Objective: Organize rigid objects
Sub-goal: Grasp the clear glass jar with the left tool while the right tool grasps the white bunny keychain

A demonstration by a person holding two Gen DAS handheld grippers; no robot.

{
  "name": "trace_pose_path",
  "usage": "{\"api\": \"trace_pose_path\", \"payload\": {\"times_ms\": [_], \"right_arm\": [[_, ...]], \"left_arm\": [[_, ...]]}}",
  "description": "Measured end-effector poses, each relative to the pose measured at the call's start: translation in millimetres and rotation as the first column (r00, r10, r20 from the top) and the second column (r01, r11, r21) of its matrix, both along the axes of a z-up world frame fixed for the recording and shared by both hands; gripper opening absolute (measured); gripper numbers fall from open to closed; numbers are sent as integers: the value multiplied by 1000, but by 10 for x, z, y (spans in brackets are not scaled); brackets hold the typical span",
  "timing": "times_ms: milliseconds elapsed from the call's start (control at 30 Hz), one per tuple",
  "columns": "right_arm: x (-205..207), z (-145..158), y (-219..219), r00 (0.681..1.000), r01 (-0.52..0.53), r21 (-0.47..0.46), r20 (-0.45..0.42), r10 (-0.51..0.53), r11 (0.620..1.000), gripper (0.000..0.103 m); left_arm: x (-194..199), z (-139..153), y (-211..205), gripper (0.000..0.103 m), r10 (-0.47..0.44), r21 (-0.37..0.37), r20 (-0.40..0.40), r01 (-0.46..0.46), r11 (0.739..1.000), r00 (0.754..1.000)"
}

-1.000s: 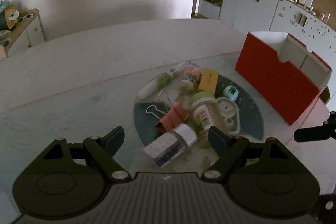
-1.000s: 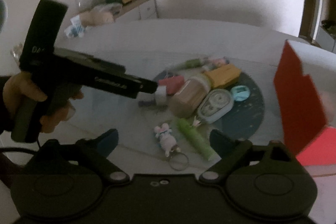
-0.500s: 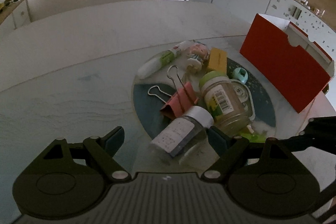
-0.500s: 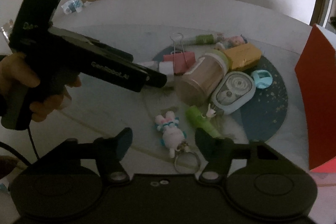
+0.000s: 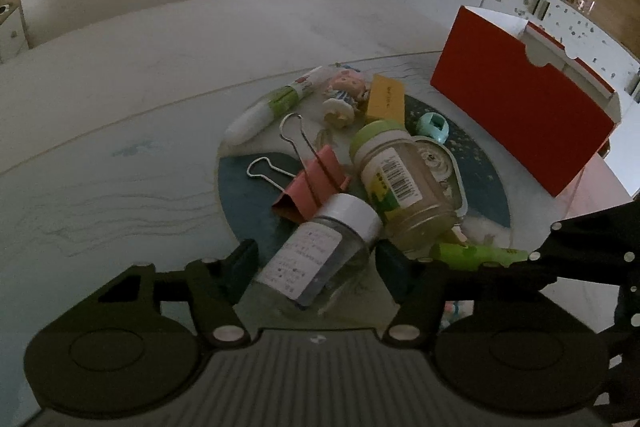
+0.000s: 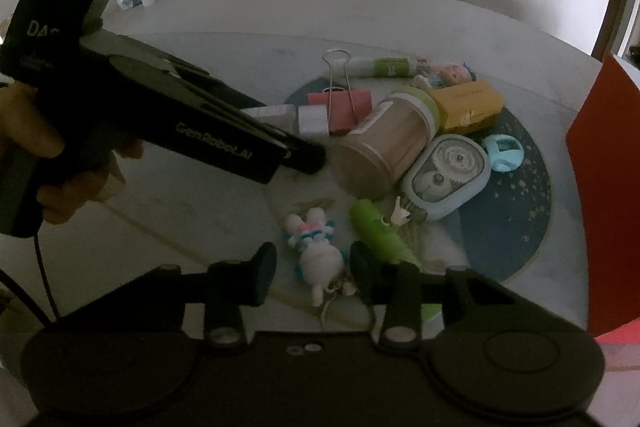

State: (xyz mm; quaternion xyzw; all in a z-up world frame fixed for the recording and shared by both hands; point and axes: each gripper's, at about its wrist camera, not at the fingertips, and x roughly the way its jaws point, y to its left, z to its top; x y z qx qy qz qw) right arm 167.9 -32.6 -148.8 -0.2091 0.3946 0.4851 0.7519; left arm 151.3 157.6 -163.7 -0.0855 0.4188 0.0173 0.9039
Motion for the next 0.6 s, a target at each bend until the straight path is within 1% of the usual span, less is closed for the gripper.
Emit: {"api": "trace_pose_path", "payload": {"times_ms": [67, 100, 167, 267, 300, 500, 600], "right_arm": [[-1, -1, 3, 1000, -2, -3, 10, 2, 1000, 34], [-7, -3, 2, 1000, -1, -5, 18, 1, 1000, 31], [-13, 2, -2, 1000, 2, -10, 31, -1, 1000, 28], [-8, 14, -25, 1000, 10, -5, 28, -10, 1000, 28], [-16, 22, -36, 999, 14, -6, 32, -13, 1000, 27], [-36, 89, -117, 999, 30, 8, 15, -30, 1000, 27], [-63, 171, -184, 999, 39, 30, 1, -39, 999, 27]], "left_arm": [[-2, 2, -16, 61, -3, 9, 1, 3, 1000, 1000], [-7, 2, -25, 58, -6, 15, 4, 6, 1000, 1000], [-20, 8, -46, 53, -12, 21, 6, 12, 1000, 1000], [-45, 22, -74, 46, -8, 32, 10, 8, 999, 1000], [-53, 27, -81, 41, -6, 33, 12, 6, 999, 1000], [-129, 74, -140, 41, 4, 50, 19, -5, 999, 1000], [-184, 135, -162, 41, 14, 38, 25, -15, 999, 1000]]}}
